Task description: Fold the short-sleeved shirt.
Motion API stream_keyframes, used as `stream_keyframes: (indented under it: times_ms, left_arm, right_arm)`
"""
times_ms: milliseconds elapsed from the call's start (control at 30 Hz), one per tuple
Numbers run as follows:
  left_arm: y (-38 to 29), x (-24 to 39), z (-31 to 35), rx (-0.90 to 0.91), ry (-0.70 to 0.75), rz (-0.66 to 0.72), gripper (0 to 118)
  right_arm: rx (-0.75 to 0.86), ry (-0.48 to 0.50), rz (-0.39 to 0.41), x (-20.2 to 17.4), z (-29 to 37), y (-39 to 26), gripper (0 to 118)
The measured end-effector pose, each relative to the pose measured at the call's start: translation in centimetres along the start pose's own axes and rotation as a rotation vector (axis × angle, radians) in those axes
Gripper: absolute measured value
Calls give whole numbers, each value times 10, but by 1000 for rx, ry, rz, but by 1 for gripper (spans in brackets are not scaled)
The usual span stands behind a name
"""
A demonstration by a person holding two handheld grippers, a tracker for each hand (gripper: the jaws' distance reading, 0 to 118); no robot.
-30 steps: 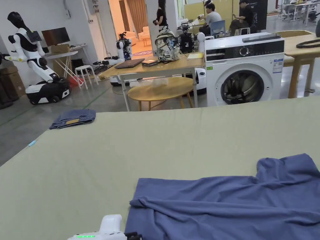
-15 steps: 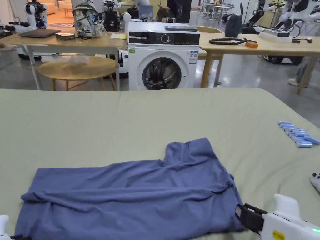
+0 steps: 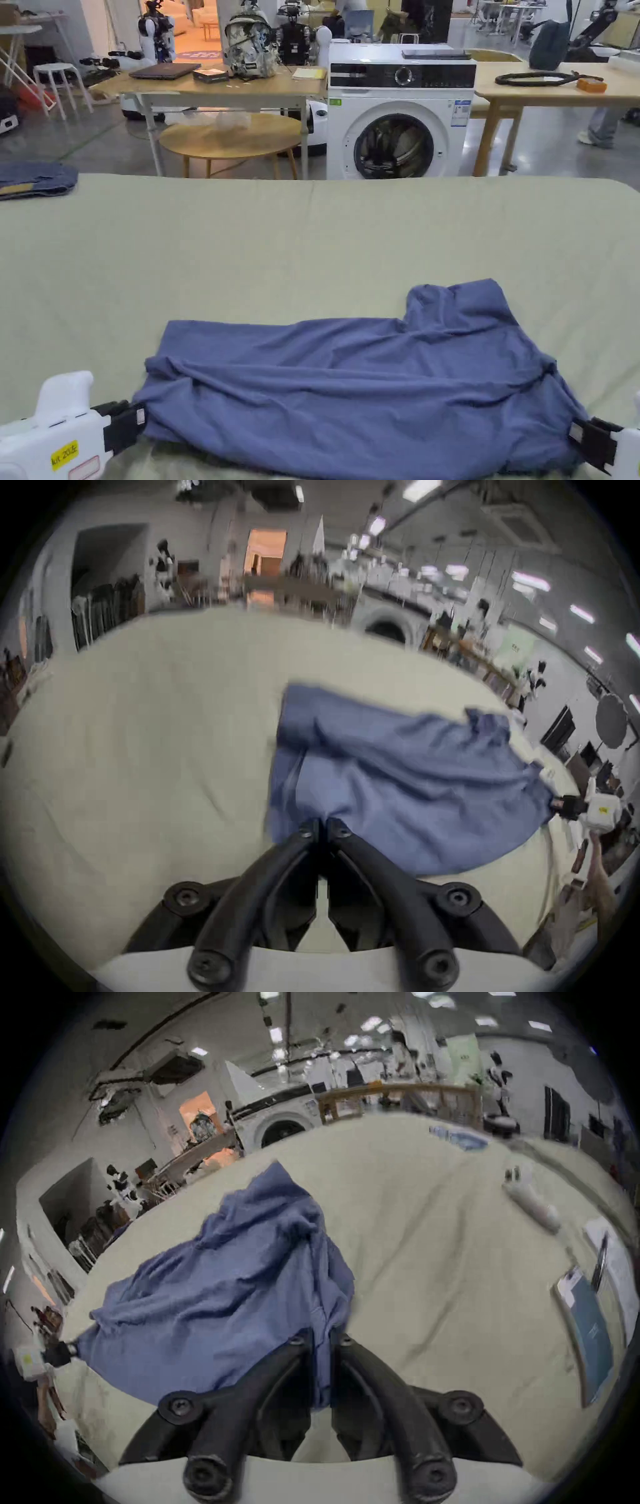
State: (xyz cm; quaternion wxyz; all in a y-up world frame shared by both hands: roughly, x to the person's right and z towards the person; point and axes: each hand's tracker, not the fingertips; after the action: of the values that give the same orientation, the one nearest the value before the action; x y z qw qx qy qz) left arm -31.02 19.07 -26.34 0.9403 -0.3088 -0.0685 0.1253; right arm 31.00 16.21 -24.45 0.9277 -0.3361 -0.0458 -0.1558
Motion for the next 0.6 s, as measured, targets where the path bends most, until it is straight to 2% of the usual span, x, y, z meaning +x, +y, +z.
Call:
stream_keyframes:
  times_ms: [67,233,300,433,600]
  left_arm:
    - [13,15,13,-18,-3,-23,0]
    - [7,18,52,-5,-21,-71,0]
    - [-12,8,72,6,-22,-30,0]
    - [-60,-4,118,-20,-15,-6,0]
    - [-122,-15,136,-95,28,86,0]
  right_arm:
    - [18,42,-43,-2,15,9,7]
    - [41,34,-20,-1,58,2,7]
    - [43,18,-12,7,73,-4,7]
    - [27,-2,-49,34,109,-41,7]
    - [-57,-37,-75,45,126,-91,7]
